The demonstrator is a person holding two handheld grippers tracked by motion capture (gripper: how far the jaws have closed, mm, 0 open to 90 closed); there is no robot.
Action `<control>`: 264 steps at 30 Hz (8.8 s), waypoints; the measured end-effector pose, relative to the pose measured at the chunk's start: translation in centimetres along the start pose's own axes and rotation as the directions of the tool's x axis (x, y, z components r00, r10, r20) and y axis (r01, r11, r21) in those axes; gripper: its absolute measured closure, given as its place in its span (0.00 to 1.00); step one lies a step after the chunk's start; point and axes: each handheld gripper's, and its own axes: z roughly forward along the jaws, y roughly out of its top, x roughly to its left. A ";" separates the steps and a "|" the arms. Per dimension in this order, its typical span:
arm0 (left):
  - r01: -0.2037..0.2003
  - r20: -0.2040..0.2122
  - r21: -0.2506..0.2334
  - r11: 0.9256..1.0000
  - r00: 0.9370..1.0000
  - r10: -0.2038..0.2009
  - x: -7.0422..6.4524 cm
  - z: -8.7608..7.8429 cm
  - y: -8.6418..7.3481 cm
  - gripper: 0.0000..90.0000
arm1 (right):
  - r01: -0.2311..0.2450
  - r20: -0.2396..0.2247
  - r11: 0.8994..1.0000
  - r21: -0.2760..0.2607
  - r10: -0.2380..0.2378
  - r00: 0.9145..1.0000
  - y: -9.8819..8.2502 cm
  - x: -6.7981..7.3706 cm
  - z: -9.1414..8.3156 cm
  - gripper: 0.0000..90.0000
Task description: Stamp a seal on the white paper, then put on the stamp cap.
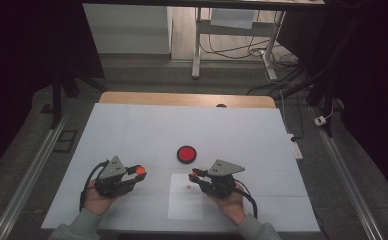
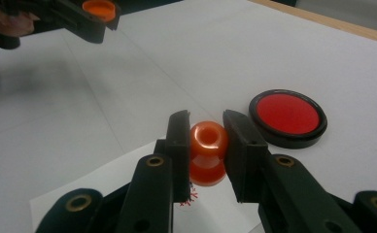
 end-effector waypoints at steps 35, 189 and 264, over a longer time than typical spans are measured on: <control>0.002 0.039 -0.016 1.000 0.999 -0.002 -0.5 0.2 0.4 0.72 | -0.041 -0.024 0.998 -0.055 0.040 0.999 1.6 -1.3 -2.2 0.81; -0.115 0.141 0.027 0.993 0.984 0.111 -4.5 4.5 3.1 0.72 | -0.008 -0.185 0.998 -0.059 -0.003 0.983 5.4 2.8 2.8 0.80; -0.146 0.114 0.011 0.989 0.983 0.144 -4.8 4.0 3.3 0.72 | -0.103 -0.202 0.989 -0.101 0.081 0.976 4.0 2.9 3.2 0.81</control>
